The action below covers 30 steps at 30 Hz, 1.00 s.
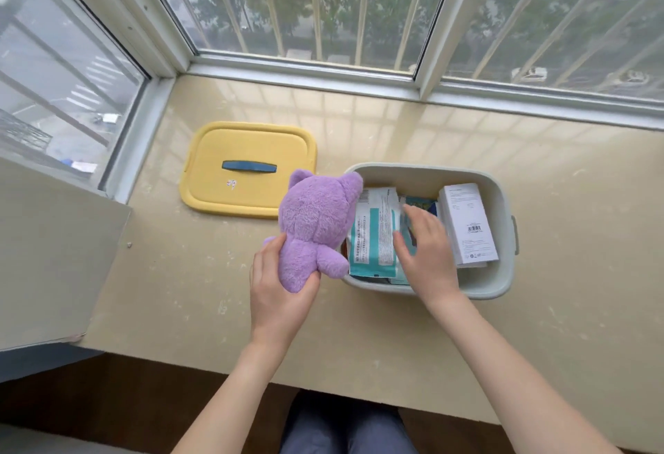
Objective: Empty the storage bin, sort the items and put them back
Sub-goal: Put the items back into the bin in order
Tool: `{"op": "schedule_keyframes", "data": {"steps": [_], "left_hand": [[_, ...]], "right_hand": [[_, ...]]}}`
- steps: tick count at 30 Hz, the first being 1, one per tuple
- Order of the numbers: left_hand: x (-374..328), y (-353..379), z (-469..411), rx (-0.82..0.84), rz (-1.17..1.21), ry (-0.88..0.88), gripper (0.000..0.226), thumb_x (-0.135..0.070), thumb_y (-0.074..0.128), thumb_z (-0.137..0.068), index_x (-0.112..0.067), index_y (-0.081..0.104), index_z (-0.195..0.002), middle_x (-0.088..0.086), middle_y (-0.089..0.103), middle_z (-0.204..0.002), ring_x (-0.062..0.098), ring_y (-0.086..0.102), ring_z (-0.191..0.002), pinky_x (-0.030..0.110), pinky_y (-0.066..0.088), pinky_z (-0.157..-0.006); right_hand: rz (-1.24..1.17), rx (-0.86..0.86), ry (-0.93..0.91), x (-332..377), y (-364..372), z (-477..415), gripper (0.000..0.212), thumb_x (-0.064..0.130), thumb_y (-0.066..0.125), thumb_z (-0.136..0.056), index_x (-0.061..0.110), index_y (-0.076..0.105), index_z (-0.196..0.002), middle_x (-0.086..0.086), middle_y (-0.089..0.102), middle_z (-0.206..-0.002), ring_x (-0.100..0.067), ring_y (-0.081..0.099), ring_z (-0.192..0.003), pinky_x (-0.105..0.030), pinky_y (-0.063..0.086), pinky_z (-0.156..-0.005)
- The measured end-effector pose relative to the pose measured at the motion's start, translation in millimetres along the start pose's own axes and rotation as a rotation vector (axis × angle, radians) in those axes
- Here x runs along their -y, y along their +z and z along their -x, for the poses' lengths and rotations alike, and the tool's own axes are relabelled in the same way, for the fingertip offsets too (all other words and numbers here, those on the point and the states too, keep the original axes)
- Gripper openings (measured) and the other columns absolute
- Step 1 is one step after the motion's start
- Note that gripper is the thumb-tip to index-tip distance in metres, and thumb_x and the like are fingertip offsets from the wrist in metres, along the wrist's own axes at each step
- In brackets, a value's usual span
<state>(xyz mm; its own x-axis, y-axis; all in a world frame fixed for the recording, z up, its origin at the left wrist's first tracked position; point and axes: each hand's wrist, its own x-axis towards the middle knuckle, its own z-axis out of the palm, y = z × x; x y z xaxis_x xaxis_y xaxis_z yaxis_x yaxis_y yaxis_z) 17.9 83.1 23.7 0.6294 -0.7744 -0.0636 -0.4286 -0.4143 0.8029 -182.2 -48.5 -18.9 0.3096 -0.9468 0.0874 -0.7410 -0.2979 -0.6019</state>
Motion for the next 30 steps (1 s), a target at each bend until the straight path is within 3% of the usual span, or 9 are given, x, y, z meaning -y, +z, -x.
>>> {"op": "schedule_keyframes", "data": {"steps": [4,7,13,16,19,21,25,30], "left_hand": [[-25,-26,12,0.037,0.044,0.075,0.070,-0.038,0.069,-0.067,-0.019,0.050,-0.131,-0.001,0.054,-0.121,0.017,0.051,-0.117,0.044,0.044,-0.099],[-40,-39,22,0.085,0.081,0.117,0.071,-0.039,0.070,-0.066,-0.020,0.050,-0.131,-0.003,0.054,-0.121,0.016,0.051,-0.117,0.044,0.044,-0.099],[-56,-31,45,0.170,0.061,0.199,0.069,-0.033,0.074,-0.066,-0.019,0.051,-0.130,0.000,0.055,-0.122,0.020,0.050,-0.120,0.046,0.042,-0.101],[-64,-10,55,0.183,0.078,0.157,0.068,-0.028,0.077,-0.067,-0.019,0.052,-0.129,-0.003,0.055,-0.119,0.015,0.052,-0.115,0.039,0.043,-0.101],[-77,17,58,0.197,0.118,0.046,0.064,-0.020,0.080,-0.071,-0.024,0.052,-0.128,-0.011,0.053,-0.119,0.007,0.051,-0.113,0.023,0.038,-0.097],[-84,39,57,0.213,0.158,-0.042,0.060,-0.018,0.079,-0.072,-0.028,0.052,-0.125,-0.012,0.054,-0.119,0.006,0.052,-0.112,0.021,0.039,-0.095],[-95,89,49,0.218,0.241,-0.191,0.057,-0.028,0.077,-0.072,-0.030,0.055,-0.124,-0.011,0.060,-0.120,0.007,0.055,-0.112,0.024,0.043,-0.095],[-102,142,30,0.222,0.359,-0.225,0.045,-0.038,0.067,-0.067,-0.042,0.054,-0.110,-0.020,0.061,-0.111,-0.011,0.055,-0.102,0.005,0.041,-0.081]], "right_hand": [[0.117,-0.124,-0.033,15,-51,26,0.044,0.031,0.048,-0.094,0.004,0.059,-0.128,-0.011,0.063,-0.122,-0.031,0.056,-0.116,-0.045,0.045,-0.100],[0.208,-0.206,-0.022,18,-85,49,0.044,0.031,0.049,-0.093,0.005,0.061,-0.126,-0.010,0.064,-0.121,-0.030,0.057,-0.114,-0.041,0.045,-0.099],[0.268,-0.222,0.161,1,-118,96,0.052,0.038,0.043,-0.092,0.005,0.060,-0.129,-0.017,0.062,-0.124,-0.037,0.056,-0.114,-0.047,0.046,-0.095],[0.265,-0.199,0.203,-14,-125,102,0.053,0.038,0.042,-0.093,0.005,0.057,-0.131,-0.017,0.060,-0.126,-0.036,0.054,-0.117,-0.046,0.044,-0.098],[0.246,-0.173,0.226,-33,-129,95,0.054,0.038,0.041,-0.092,0.006,0.057,-0.132,-0.019,0.059,-0.128,-0.037,0.053,-0.119,-0.046,0.044,-0.099],[0.229,-0.148,0.221,-49,-129,85,0.054,0.038,0.041,-0.091,0.006,0.057,-0.132,-0.020,0.059,-0.129,-0.037,0.052,-0.120,-0.047,0.044,-0.099],[0.196,-0.086,0.183,-86,-121,60,0.054,0.037,0.041,-0.091,0.006,0.057,-0.132,-0.021,0.059,-0.128,-0.038,0.053,-0.119,-0.047,0.045,-0.098],[0.171,-0.010,0.153,-126,-99,27,0.054,0.036,0.041,-0.092,0.006,0.053,-0.135,-0.024,0.053,-0.135,-0.041,0.048,-0.125,-0.050,0.042,-0.102]]}}
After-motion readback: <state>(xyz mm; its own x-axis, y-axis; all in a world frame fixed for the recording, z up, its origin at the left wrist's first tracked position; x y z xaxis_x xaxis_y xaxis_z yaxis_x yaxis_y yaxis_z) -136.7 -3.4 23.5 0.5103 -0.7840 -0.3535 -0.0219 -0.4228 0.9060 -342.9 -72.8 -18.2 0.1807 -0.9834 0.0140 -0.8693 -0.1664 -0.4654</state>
